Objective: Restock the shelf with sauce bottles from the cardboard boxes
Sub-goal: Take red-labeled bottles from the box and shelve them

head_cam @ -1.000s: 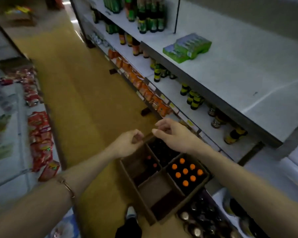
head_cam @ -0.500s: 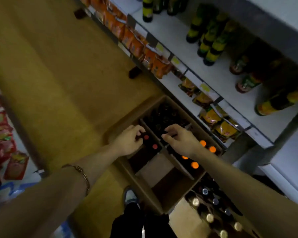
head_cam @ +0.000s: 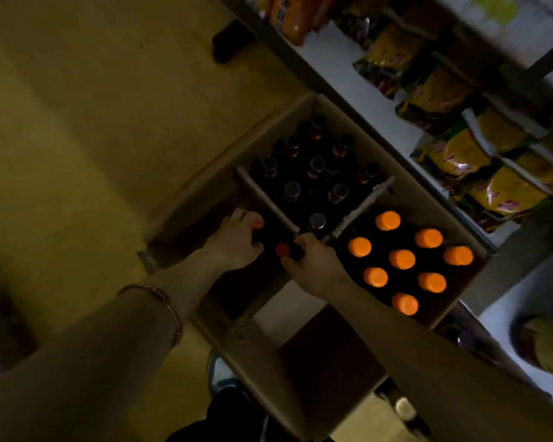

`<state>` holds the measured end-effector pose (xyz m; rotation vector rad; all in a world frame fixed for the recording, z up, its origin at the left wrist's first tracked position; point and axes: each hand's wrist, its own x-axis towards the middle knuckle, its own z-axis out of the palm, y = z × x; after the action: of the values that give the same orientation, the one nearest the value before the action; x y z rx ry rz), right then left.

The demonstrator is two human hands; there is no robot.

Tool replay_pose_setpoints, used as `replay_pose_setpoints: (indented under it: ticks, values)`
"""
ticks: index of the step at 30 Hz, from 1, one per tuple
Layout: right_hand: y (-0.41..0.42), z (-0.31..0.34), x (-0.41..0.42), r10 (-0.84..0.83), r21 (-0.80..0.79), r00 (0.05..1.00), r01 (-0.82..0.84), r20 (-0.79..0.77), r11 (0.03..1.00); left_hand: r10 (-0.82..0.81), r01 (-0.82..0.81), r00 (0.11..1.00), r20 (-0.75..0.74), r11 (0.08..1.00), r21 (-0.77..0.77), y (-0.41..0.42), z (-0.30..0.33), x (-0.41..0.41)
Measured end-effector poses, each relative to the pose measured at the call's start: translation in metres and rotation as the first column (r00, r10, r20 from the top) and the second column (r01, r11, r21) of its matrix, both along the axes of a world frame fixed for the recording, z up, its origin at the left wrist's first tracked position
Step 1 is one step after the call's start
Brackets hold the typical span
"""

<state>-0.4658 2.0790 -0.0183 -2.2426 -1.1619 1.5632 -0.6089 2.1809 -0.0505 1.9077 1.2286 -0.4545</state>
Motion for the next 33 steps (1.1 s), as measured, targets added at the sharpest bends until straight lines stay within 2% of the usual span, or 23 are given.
replay_pose_setpoints:
  ticks: [4,7,9,11,13,16,20,24,27,30,33]
  values:
    - [0.001,-0.043,-0.008,-0.003,-0.017,0.999,0.003,-0.036,1.000,0.169,-0.183,0.955,0.244,0.982,0.038,-0.003,-0.038,-0.006]
    - [0.004,-0.066,-0.014,0.024,0.000,0.999,-0.024,-0.040,1.000,0.270,-0.290,0.892,0.362,0.957,0.000,-0.005,-0.058,-0.002]
    - [0.006,-0.079,-0.016,-0.012,-0.021,0.996,0.010,-0.090,1.000,0.365,-0.394,0.835,0.413,0.919,-0.016,-0.003,-0.071,0.001]
    - [0.008,-0.091,-0.016,-0.131,-0.061,0.973,0.121,-0.192,0.991,0.398,-0.435,0.821,0.409,0.900,-0.004,0.000,-0.080,0.005]
    - [0.010,-0.104,-0.015,-0.186,-0.058,0.958,0.177,-0.220,0.982,0.459,-0.468,0.795,0.398,0.880,-0.080,-0.001,-0.090,0.009]
    - [0.010,-0.114,-0.017,-0.125,0.007,0.983,0.128,-0.137,0.992,0.602,-0.571,0.683,0.413,0.793,-0.212,-0.007,-0.106,0.017]
    - [0.006,-0.118,-0.030,-0.119,0.125,0.982,0.101,0.145,0.987,0.695,-0.682,0.587,0.415,0.701,-0.210,-0.010,-0.122,0.026]
    - [0.002,-0.119,-0.031,-0.085,0.138,0.966,0.052,0.245,0.989,0.660,-0.686,0.602,0.449,0.716,-0.132,-0.015,-0.119,0.023]
    - [0.000,-0.107,-0.028,-0.088,0.114,0.979,0.068,0.184,0.991,0.637,-0.643,0.669,0.383,0.755,-0.133,-0.014,-0.101,0.014]
    - [-0.002,-0.086,-0.029,-0.113,0.170,0.986,0.091,0.125,0.981,0.568,-0.555,0.765,0.303,0.821,-0.137,-0.008,-0.064,0.003]
    - [-0.008,-0.049,-0.025,-0.135,0.246,0.991,0.126,0.022,0.961,0.636,-0.613,0.723,0.269,0.771,-0.173,-0.012,-0.018,-0.014]
